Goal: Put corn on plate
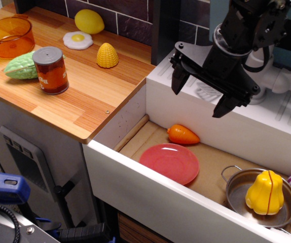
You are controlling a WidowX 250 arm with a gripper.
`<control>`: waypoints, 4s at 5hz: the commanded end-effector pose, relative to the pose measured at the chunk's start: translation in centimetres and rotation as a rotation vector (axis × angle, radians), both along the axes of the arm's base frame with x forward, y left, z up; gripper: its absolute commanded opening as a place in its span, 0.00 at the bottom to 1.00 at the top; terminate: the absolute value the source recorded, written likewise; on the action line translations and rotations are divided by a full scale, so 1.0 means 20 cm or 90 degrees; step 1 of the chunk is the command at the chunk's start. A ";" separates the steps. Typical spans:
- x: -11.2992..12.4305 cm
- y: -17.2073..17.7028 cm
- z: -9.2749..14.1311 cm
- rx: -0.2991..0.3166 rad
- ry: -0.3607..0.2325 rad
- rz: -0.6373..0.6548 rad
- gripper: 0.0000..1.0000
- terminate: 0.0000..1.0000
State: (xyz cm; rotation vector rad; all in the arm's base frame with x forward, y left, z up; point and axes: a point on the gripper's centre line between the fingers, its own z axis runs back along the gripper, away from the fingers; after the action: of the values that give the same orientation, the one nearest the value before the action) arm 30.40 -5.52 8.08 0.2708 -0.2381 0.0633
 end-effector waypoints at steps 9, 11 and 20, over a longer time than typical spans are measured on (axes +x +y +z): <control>0.22 0.95 0.08 0.054 -0.089 -0.132 1.00 0.00; 0.27 0.98 -0.01 0.036 -0.106 -0.108 1.00 0.00; 0.38 1.05 -0.11 -0.013 -0.159 -0.058 0.00 0.00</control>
State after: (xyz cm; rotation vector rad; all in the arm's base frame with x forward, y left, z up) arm 36.51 13.50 5.19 0.2383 -0.3735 0.0265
